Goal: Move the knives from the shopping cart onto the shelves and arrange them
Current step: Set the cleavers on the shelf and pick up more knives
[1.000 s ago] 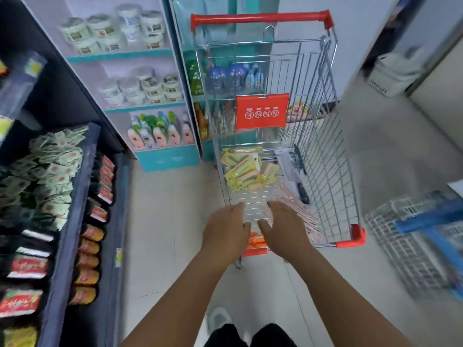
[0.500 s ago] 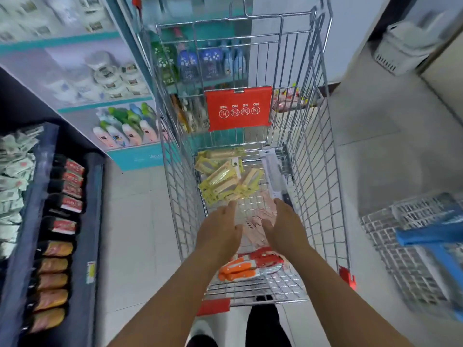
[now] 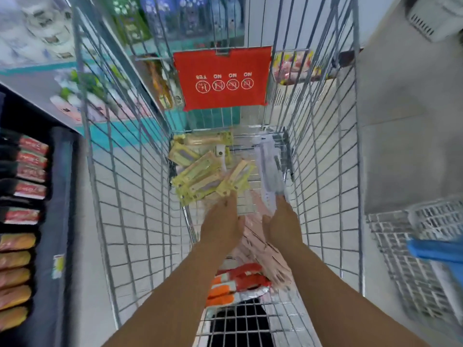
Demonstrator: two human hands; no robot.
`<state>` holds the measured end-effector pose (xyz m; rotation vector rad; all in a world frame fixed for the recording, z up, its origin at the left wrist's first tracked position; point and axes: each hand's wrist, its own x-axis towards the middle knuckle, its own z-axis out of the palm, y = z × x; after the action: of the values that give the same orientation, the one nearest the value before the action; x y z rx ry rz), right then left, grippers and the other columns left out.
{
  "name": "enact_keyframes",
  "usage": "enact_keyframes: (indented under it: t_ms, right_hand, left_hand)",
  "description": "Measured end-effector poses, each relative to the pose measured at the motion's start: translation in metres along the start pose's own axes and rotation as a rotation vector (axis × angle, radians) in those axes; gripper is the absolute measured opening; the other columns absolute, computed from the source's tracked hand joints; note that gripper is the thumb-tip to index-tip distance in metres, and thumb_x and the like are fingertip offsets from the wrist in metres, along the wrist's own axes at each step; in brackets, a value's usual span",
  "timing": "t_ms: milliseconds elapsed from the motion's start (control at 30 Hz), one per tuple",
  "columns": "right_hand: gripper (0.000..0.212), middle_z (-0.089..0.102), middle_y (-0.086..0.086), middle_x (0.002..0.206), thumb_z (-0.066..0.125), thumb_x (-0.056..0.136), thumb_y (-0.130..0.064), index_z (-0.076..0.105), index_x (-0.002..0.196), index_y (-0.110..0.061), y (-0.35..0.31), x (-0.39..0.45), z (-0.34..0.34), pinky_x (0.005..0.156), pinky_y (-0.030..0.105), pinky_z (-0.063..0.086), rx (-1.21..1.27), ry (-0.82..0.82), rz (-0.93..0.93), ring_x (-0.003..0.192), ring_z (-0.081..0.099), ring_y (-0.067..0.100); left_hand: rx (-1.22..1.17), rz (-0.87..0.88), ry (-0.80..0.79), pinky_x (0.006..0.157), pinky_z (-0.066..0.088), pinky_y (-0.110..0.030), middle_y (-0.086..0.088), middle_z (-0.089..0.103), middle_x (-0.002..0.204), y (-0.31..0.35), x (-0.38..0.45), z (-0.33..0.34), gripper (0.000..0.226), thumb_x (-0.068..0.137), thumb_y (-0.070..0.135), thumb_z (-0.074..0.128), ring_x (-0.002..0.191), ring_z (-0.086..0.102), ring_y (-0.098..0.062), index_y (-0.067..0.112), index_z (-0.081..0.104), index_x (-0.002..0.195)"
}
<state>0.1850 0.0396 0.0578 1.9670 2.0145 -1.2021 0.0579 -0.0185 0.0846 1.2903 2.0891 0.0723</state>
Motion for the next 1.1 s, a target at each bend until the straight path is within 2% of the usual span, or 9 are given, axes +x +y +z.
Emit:
enact_keyframes:
  t_ms: [233,300,400,467,600,700,900,1033,1100]
  right_hand:
    - [0.064,0.039,0.013,0.142,0.057,0.089,-0.018,0.027,0.146,-0.009,0.029,0.052,0.033,0.106,0.043,0.037,-0.158,0.033,0.065,0.129,0.039,0.032]
    - [0.067,0.034,0.015,0.145,0.056,0.089,-0.016,0.023,0.147,-0.008,0.033,0.063,0.04,0.108,0.044,0.034,-0.205,0.021,0.081,0.131,0.036,0.033]
    - [0.064,0.039,0.016,0.138,0.056,0.086,-0.015,0.026,0.142,-0.007,0.041,0.074,0.049,0.103,0.041,0.035,-0.275,0.03,0.086,0.124,0.042,0.034]
    - [0.068,0.037,0.014,0.14,0.056,0.086,-0.017,0.021,0.144,-0.006,0.046,0.079,0.051,0.104,0.038,0.032,-0.374,0.056,0.08,0.125,0.04,0.032]
    - [0.074,0.027,0.019,0.147,0.054,0.093,-0.023,0.009,0.148,-0.001,0.048,0.084,0.053,0.112,0.038,0.027,-0.393,0.085,0.152,0.134,0.029,0.034]
    - [0.081,0.03,0.022,0.146,0.056,0.092,-0.02,0.002,0.148,0.003,0.047,0.088,0.053,0.112,0.039,0.029,-0.407,0.058,0.191,0.135,0.029,0.036]
    - [0.069,0.043,0.016,0.139,0.055,0.09,-0.01,0.016,0.146,-0.001,0.046,0.088,0.05,0.101,0.039,0.039,-0.368,0.07,0.231,0.132,0.032,0.032]
    - [0.06,0.045,0.016,0.136,0.055,0.09,-0.013,0.026,0.14,0.0,0.046,0.081,0.049,0.104,0.037,0.038,-0.417,0.152,0.179,0.127,0.037,0.031]
    - [0.057,0.044,0.016,0.135,0.056,0.091,-0.019,0.03,0.138,-0.002,0.045,0.08,0.05,0.106,0.035,0.032,-0.453,0.19,0.148,0.125,0.038,0.03]
  left_hand:
    - [-0.068,0.003,-0.087,0.108,0.035,-0.041,-0.009,0.029,0.151,-0.015,0.038,0.052,0.067,0.098,0.029,0.044,0.136,0.032,-0.027,0.018,0.007,0.152]
    - [-0.054,0.015,-0.1,0.108,0.036,-0.04,-0.01,0.029,0.152,-0.019,0.046,0.062,0.067,0.099,0.028,0.043,0.135,0.033,-0.027,0.017,0.006,0.152]
    - [-0.029,0.055,-0.102,0.104,0.039,-0.038,-0.009,0.032,0.15,-0.02,0.059,0.073,0.065,0.099,0.026,0.043,0.133,0.036,-0.026,0.018,0.006,0.152]
    - [-0.039,0.079,-0.108,0.105,0.037,-0.037,-0.006,0.03,0.152,-0.019,0.065,0.079,0.064,0.099,0.024,0.043,0.135,0.035,-0.025,0.02,0.007,0.152]
    - [-0.039,0.113,-0.12,0.104,0.038,-0.039,0.0,0.026,0.153,-0.017,0.074,0.089,0.061,0.099,0.021,0.041,0.135,0.033,-0.022,0.024,0.01,0.152]
    - [-0.049,0.117,-0.143,0.104,0.039,-0.04,-0.001,0.026,0.153,-0.018,0.078,0.095,0.061,0.099,0.02,0.04,0.134,0.034,-0.023,0.022,0.011,0.152]
    - [-0.14,0.128,-0.168,0.098,0.043,-0.041,-0.004,0.039,0.144,-0.015,0.077,0.095,0.059,0.099,0.023,0.043,0.122,0.045,-0.024,0.022,0.015,0.151]
    - [-0.172,0.173,-0.218,0.103,0.04,-0.041,-0.007,0.037,0.148,-0.011,0.077,0.097,0.059,0.1,0.023,0.04,0.126,0.045,-0.026,0.024,0.012,0.152]
    - [-0.179,0.18,-0.224,0.1,0.042,-0.043,-0.011,0.043,0.143,-0.009,0.08,0.097,0.057,0.1,0.022,0.039,0.123,0.047,-0.028,0.024,0.014,0.152]
